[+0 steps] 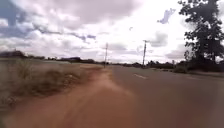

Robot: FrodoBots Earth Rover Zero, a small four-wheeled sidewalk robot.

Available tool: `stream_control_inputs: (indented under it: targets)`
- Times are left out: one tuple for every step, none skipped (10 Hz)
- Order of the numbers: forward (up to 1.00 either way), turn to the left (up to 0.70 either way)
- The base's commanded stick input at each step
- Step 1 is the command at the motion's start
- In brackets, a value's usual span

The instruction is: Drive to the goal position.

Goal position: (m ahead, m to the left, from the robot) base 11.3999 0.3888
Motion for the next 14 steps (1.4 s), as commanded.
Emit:
stream_control_inputs:
  targets:
    - [0.85,0.0]
    - [0.85,0.0]
    - [0.85,0.0]
    - [0.85,0.0]
    - [0.85,0.0]
    - [0.85,0.0]
    - [0.85,0.0]
    - [0.85,0.0]
    - [0.85,0.0]
    - [0.85,0.0]
    - [0.85,0.0]
    - [0.85,0.0]
    - [0.85,0.0]
    - [0.85,0.0]
